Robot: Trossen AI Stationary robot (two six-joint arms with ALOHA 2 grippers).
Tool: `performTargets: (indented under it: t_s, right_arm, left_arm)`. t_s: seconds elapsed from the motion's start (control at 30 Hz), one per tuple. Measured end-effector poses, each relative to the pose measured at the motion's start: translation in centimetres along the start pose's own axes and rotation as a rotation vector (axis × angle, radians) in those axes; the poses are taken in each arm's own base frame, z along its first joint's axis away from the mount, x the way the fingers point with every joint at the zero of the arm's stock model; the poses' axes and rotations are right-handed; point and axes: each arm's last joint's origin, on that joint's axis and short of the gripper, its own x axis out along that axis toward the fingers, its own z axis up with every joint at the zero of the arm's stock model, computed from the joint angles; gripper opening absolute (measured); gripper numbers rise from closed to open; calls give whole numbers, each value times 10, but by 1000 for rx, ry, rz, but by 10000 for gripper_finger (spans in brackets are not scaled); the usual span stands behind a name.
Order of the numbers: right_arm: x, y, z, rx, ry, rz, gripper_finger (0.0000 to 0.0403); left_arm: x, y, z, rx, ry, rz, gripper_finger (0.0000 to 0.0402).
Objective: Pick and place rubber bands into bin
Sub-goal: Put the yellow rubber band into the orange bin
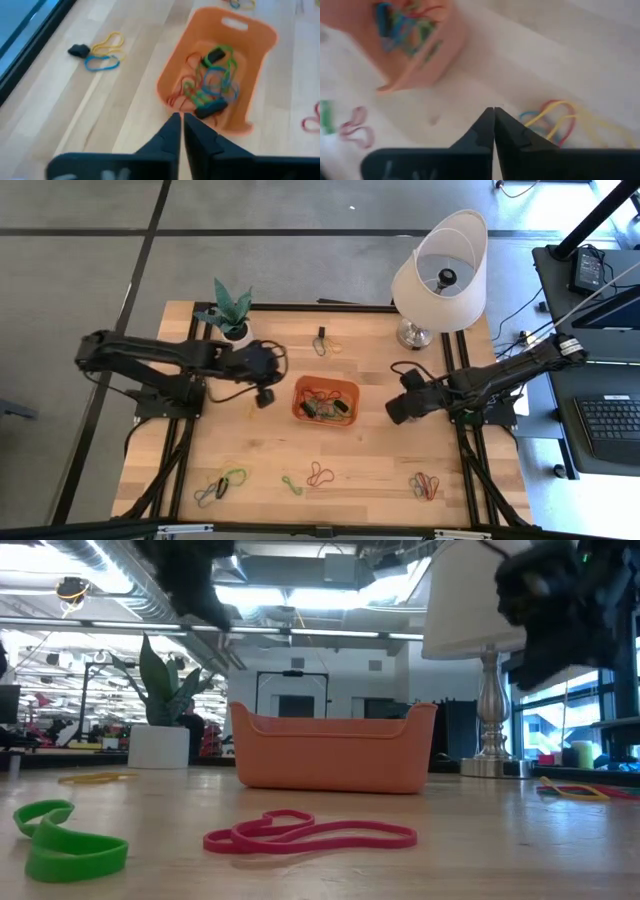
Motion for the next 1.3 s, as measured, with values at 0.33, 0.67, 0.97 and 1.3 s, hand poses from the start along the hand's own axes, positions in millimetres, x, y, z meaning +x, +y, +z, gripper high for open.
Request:
performTargets:
  t_s: [0.33,0.67,0.97,1.3]
  right_arm:
    - [-30,60,-19,79,172,-89,2]
    - [-25,98,-100,178,399,-257,4]
    - [5,102,-147,231,578,-348,68]
    - [39,101,-168,216,578,-433,111]
  left_arm:
    - [-8,15,-86,-106,0,-52,2]
    - [-20,16,-114,-116,-33,-187,2]
    - [-22,12,-115,-69,-25,-246,2]
    - [-23,9,-117,-49,-18,-264,2]
